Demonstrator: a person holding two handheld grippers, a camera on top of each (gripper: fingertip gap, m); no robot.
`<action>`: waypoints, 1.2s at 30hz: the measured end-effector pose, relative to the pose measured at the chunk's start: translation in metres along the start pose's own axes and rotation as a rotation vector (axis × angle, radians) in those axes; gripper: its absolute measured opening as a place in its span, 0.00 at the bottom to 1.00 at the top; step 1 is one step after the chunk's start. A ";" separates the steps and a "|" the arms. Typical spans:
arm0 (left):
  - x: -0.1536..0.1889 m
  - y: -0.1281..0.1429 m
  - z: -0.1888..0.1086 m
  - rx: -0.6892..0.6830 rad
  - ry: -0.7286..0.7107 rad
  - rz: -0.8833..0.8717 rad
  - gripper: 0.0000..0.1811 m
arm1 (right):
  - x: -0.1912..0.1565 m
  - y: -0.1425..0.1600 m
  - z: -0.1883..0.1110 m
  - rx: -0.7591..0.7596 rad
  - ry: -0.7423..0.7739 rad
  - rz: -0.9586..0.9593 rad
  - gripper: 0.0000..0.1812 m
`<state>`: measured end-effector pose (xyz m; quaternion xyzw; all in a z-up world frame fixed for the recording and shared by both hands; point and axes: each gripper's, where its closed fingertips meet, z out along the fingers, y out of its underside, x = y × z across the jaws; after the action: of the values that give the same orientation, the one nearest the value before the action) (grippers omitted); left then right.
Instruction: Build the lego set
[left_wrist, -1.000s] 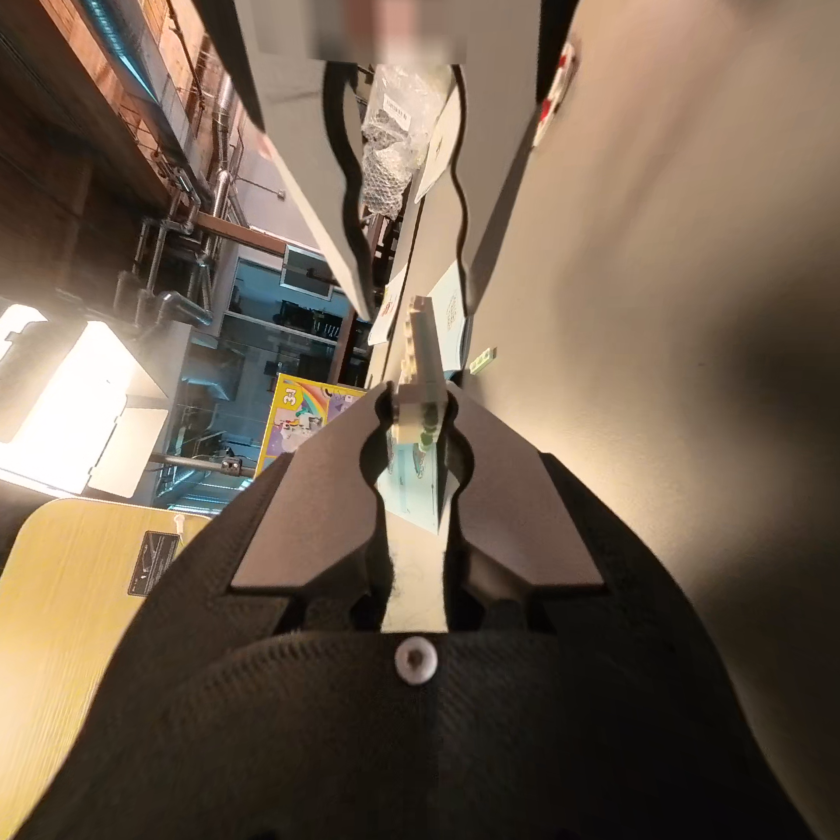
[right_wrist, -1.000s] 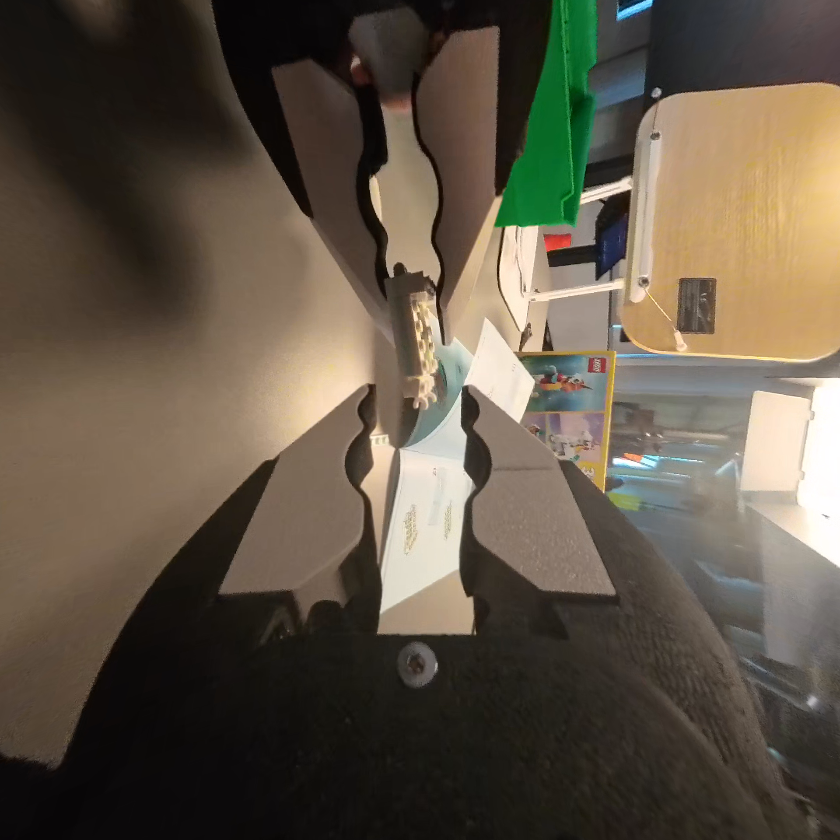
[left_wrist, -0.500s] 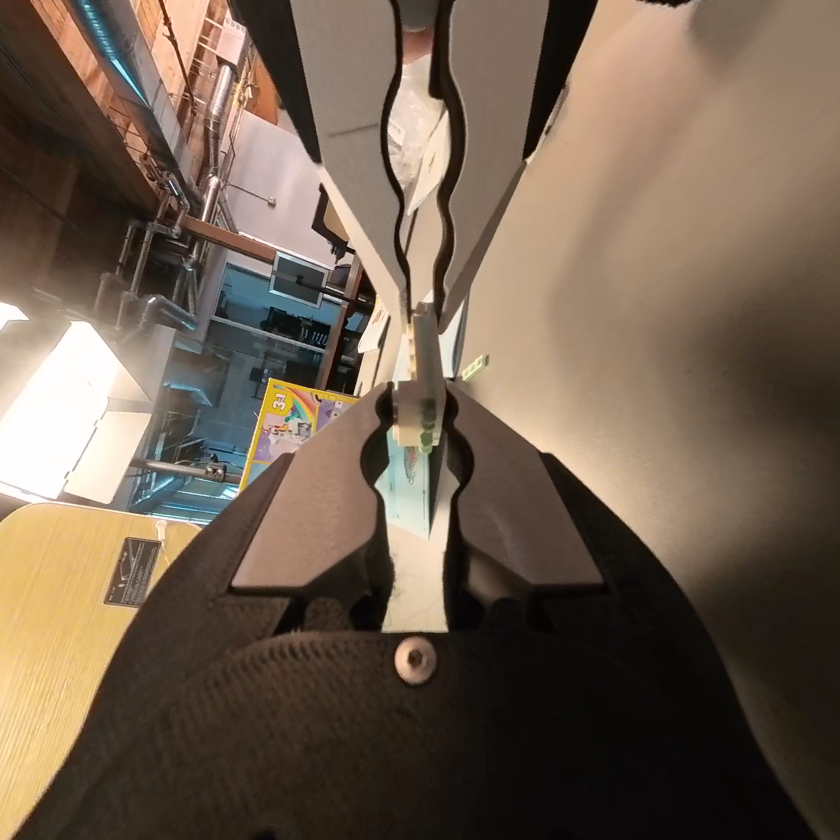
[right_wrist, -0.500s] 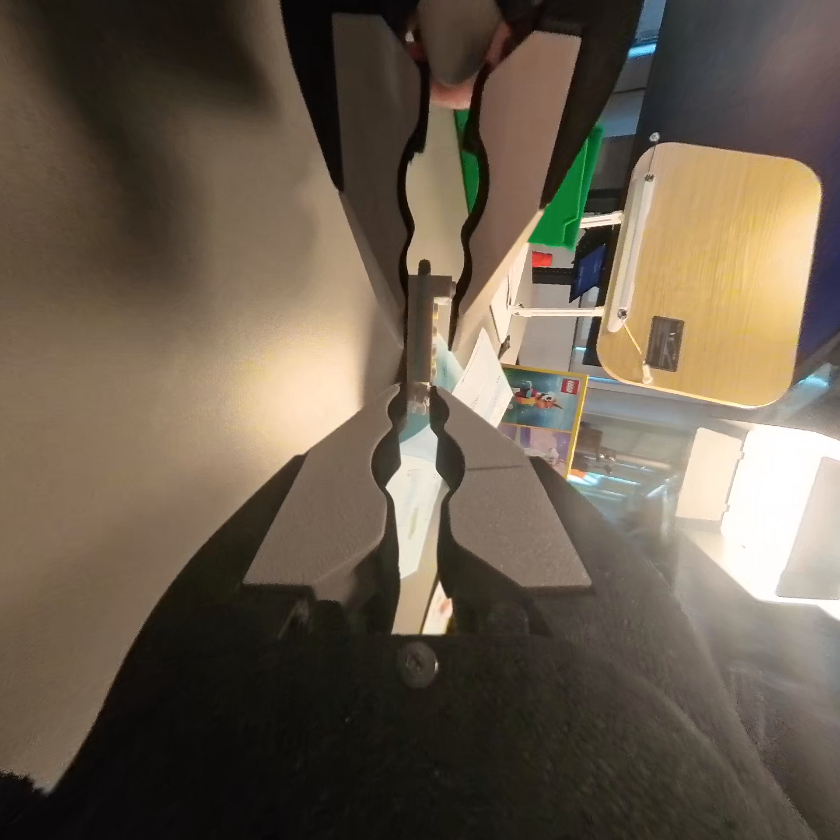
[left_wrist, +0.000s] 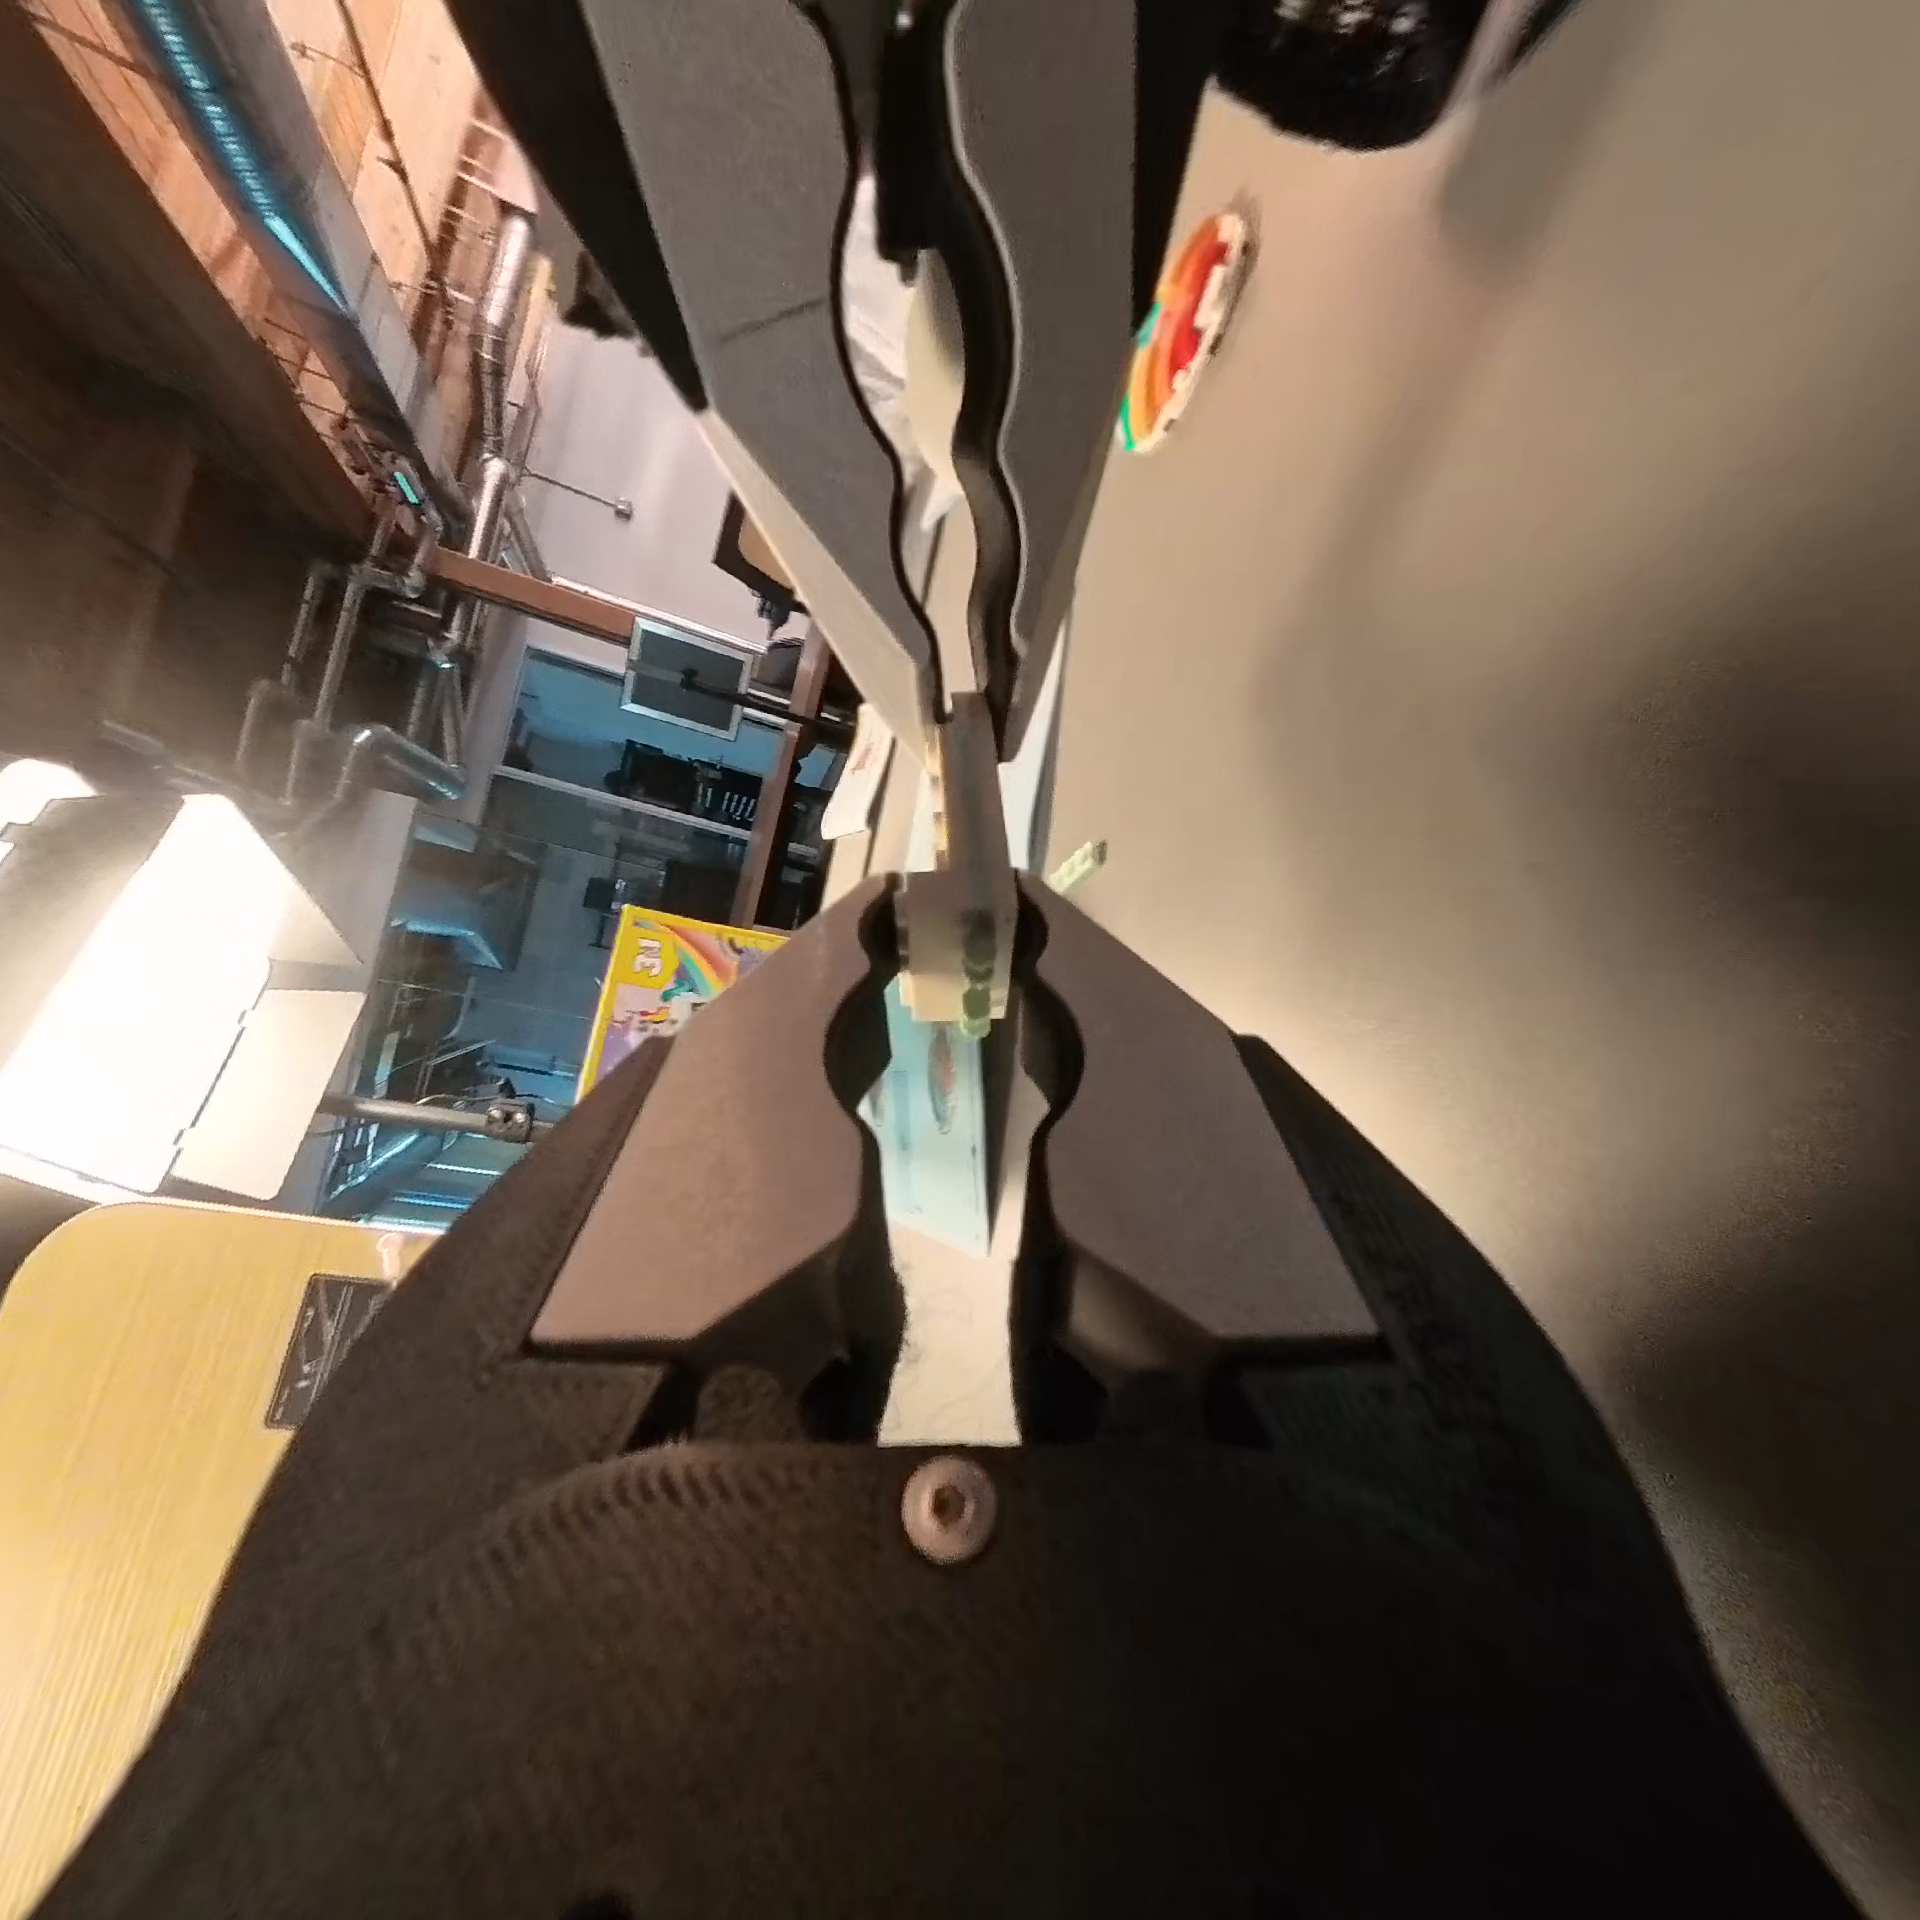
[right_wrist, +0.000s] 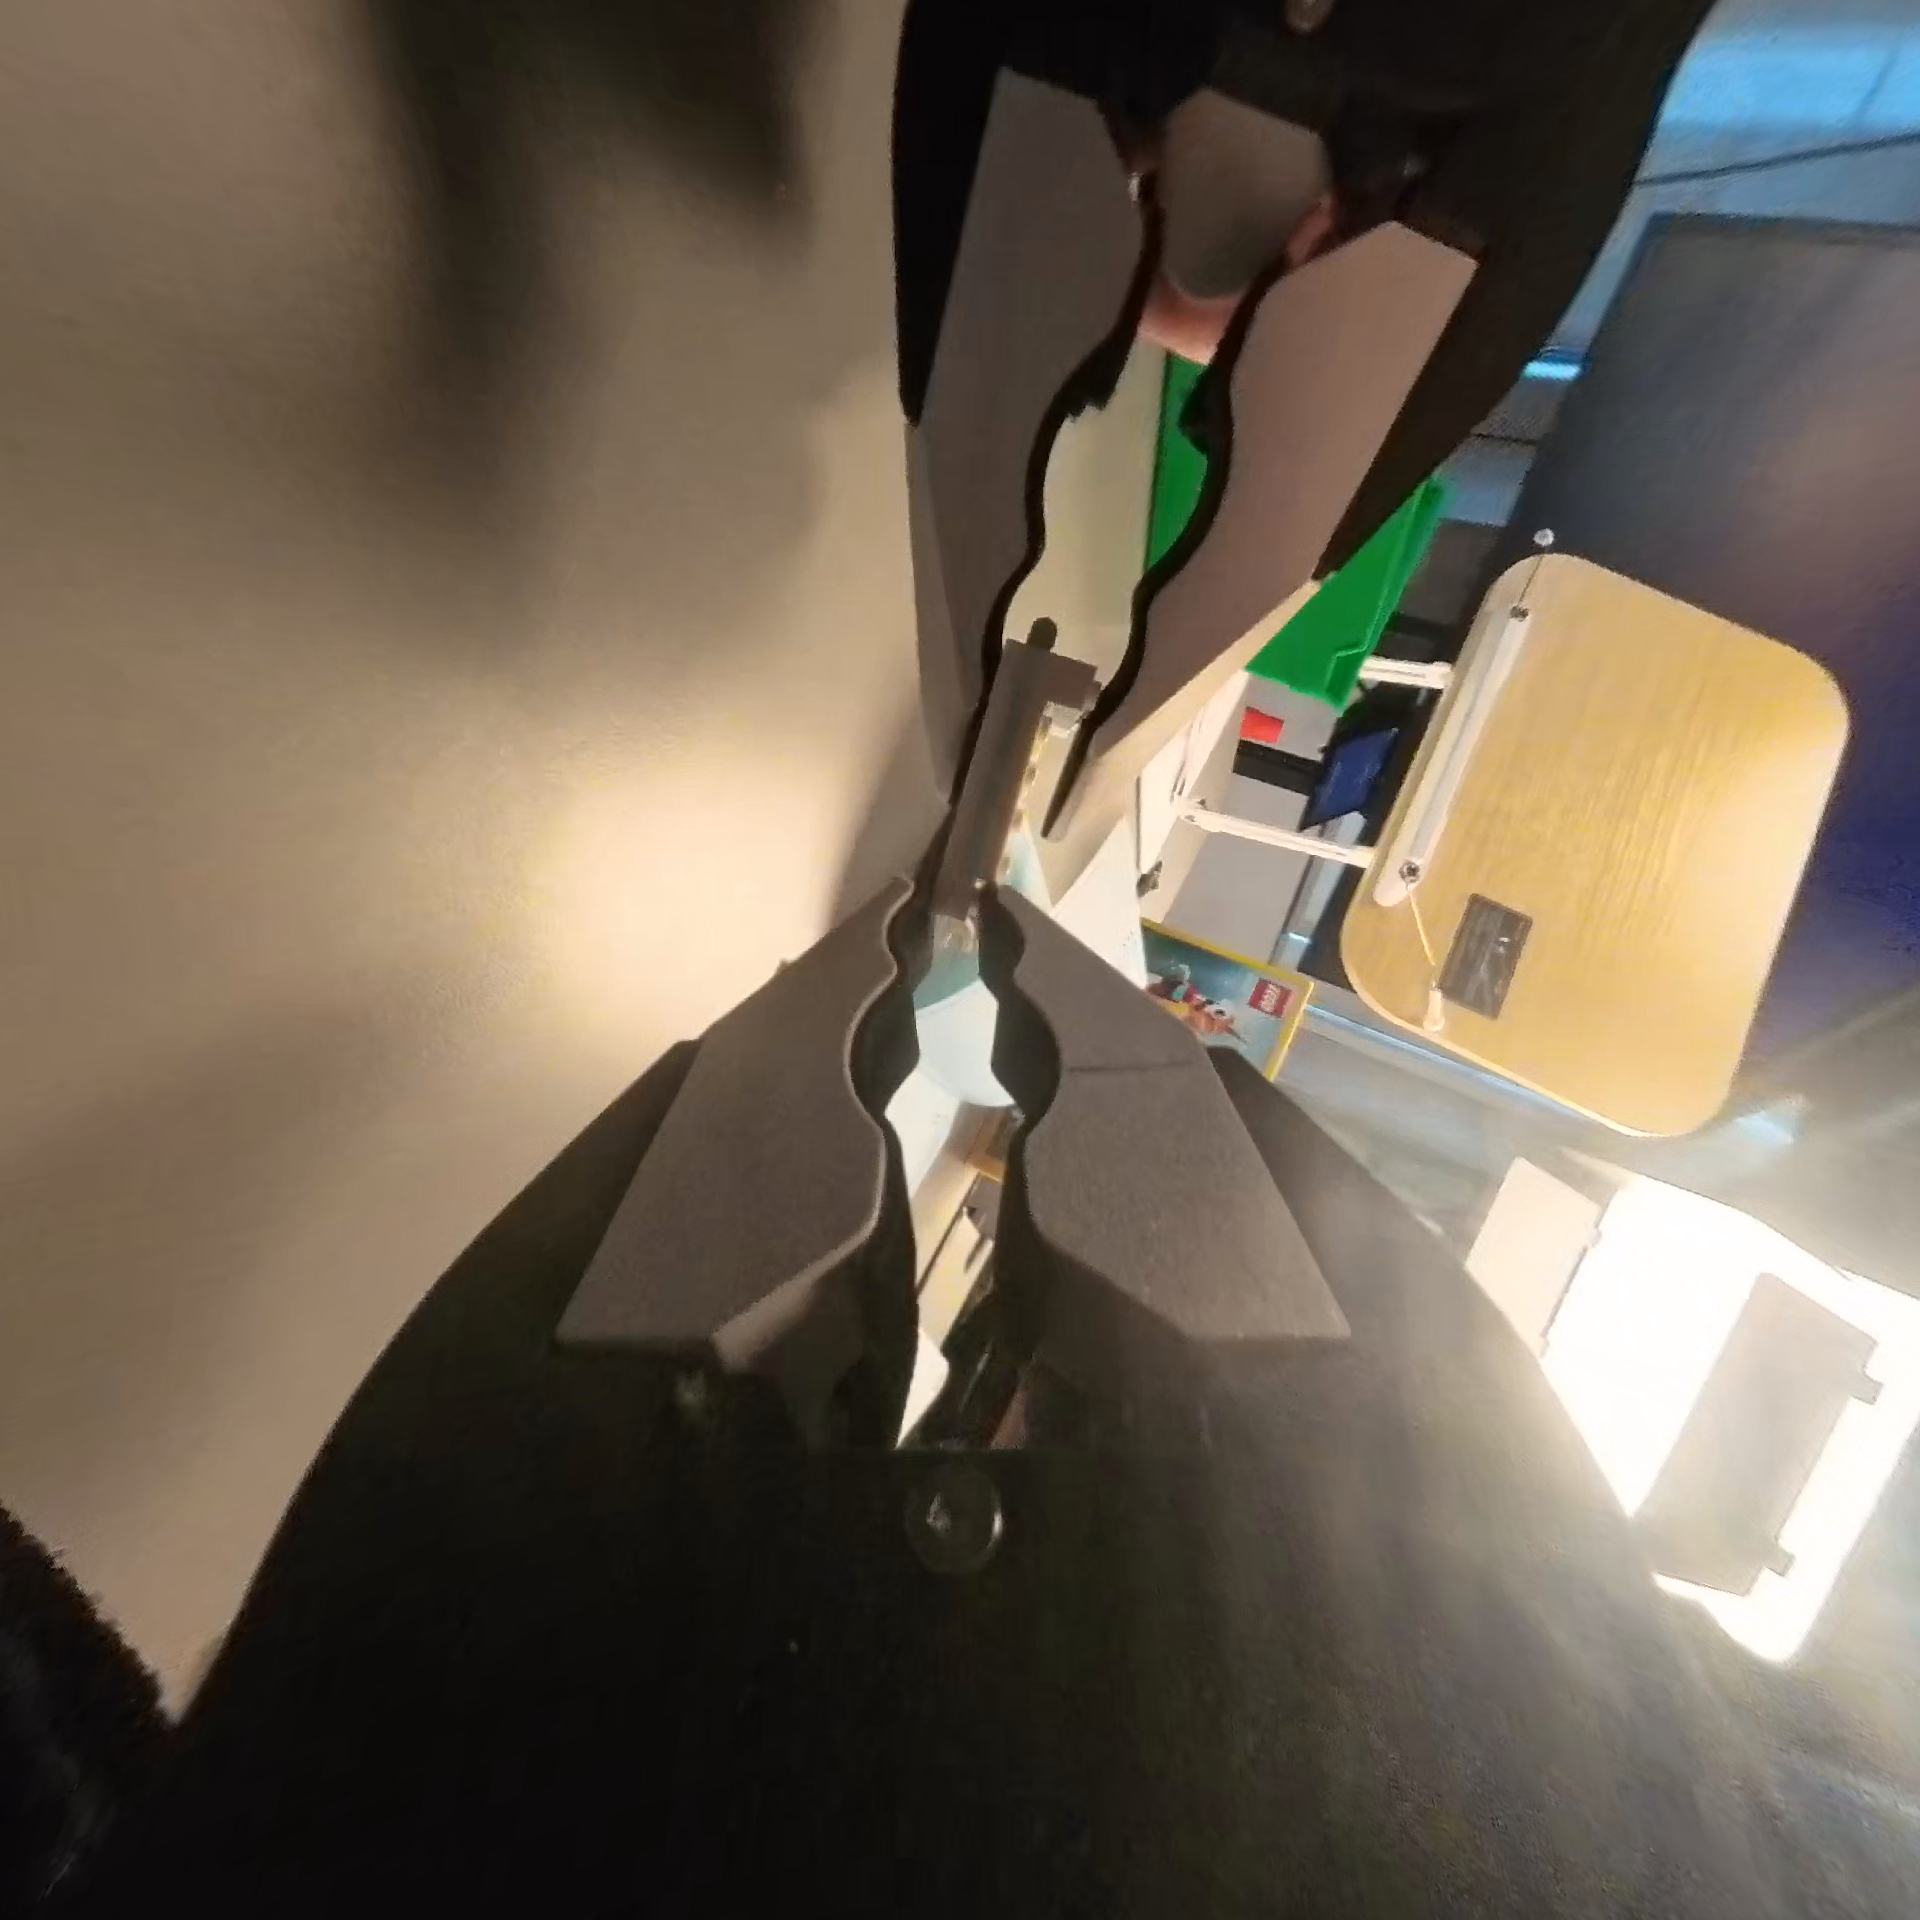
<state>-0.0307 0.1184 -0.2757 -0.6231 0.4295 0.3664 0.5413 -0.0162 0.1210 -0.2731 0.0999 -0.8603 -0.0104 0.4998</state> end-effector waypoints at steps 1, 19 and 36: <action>0.000 0.000 0.000 0.003 0.001 -0.010 0.10 | 0.002 0.000 0.000 0.004 0.011 0.010 0.04; 0.013 -0.007 0.002 0.056 0.101 -0.111 0.10 | -0.004 -0.006 0.003 0.025 0.114 0.309 0.13; -0.016 0.019 0.007 0.032 0.057 -0.556 0.40 | -0.064 0.037 0.007 -0.223 -0.082 0.248 0.10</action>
<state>-0.0546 0.1268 -0.2689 -0.7185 0.2630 0.1792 0.6184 0.0025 0.1681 -0.3277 -0.0635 -0.8791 -0.0482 0.4699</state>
